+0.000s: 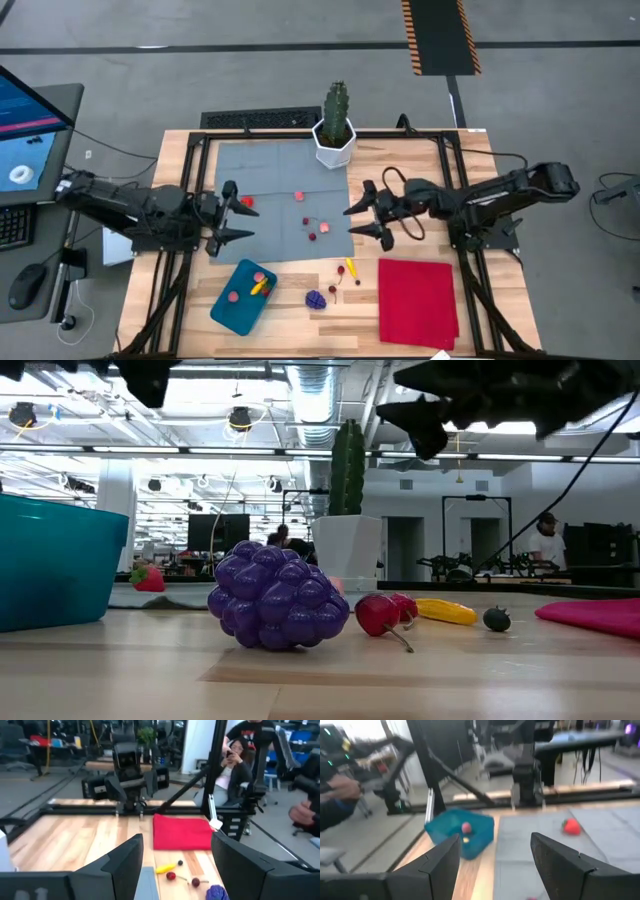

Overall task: Pick and placing Produce into tupperware
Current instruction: Put the corn into the blue bin

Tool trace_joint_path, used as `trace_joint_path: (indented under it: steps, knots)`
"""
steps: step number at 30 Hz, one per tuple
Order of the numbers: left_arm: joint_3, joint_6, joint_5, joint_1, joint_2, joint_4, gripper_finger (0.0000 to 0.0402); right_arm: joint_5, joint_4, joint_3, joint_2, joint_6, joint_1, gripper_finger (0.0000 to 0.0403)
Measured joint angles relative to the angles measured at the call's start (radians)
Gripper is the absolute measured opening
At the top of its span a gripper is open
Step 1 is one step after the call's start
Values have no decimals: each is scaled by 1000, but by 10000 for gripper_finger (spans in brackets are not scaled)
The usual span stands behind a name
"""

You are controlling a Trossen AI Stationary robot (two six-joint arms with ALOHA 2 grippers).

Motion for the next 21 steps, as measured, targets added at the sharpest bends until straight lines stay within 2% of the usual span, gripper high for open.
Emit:
trace_joint_path:
  steps: [3,5,8,12,15,17,21]
  knots:
    - [-4,-11,85,48,41,-6,224,2,-198,77,-24,-26,13,265]
    - [-28,0,95,72,78,54,224,0,-293,105,-38,-63,29,265]
    - [-59,14,150,130,114,142,224,-1,-319,117,-61,-73,50,265]
    - [-68,-9,243,185,107,135,224,3,-359,119,-87,-61,86,265]
    - [-69,-3,248,186,92,103,224,5,-409,118,-89,-4,110,265]
    - [-69,0,243,186,90,76,224,51,-443,118,-88,37,125,265]
    - [-69,-70,249,185,82,35,224,85,-476,117,-71,149,166,265]
